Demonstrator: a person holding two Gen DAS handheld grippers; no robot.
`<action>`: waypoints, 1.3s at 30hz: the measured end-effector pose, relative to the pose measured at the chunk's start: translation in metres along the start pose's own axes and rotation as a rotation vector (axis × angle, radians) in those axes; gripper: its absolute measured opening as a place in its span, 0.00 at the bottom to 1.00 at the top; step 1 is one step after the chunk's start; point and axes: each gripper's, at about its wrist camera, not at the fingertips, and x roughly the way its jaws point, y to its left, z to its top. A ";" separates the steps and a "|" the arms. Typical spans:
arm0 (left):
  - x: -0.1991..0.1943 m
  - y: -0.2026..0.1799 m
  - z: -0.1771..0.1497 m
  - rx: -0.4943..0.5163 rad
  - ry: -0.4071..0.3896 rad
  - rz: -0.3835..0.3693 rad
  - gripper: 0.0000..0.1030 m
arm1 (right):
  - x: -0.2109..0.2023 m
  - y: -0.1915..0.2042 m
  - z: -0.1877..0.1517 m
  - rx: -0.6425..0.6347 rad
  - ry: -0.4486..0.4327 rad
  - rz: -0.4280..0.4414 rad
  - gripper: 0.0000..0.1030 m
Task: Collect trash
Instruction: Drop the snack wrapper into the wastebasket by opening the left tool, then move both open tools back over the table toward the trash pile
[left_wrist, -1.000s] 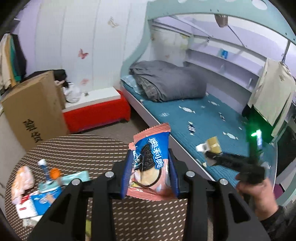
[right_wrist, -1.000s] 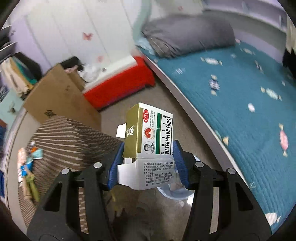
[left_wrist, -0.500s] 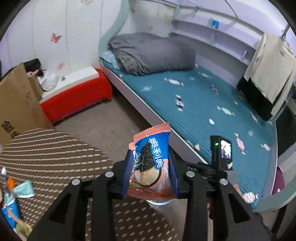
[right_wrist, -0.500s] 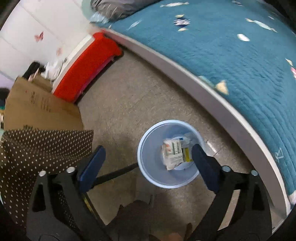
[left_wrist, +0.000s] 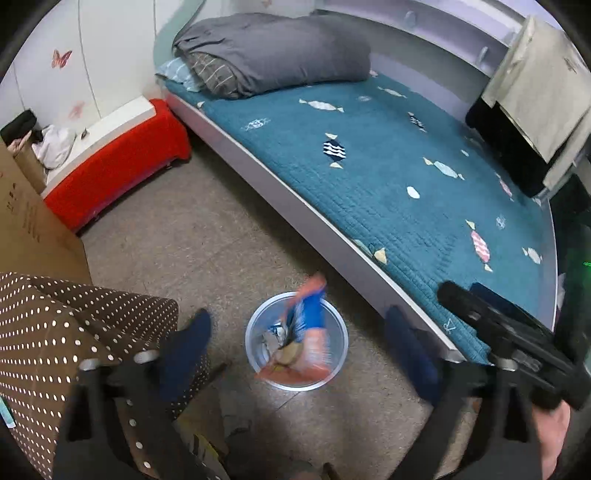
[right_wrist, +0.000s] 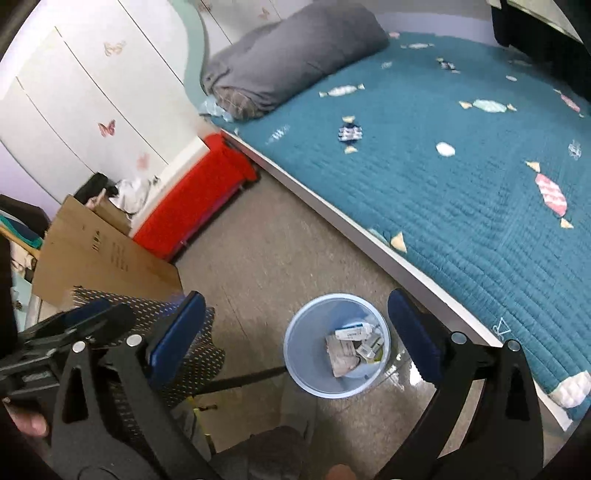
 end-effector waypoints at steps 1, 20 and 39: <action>-0.003 0.000 0.001 0.001 -0.010 0.015 0.91 | -0.004 0.002 0.000 0.000 -0.008 0.005 0.94; -0.173 0.005 -0.051 -0.033 -0.327 0.092 0.92 | -0.126 0.110 -0.016 -0.181 -0.177 0.076 0.94; -0.295 0.091 -0.159 -0.190 -0.466 0.244 0.94 | -0.181 0.233 -0.082 -0.430 -0.162 0.209 0.94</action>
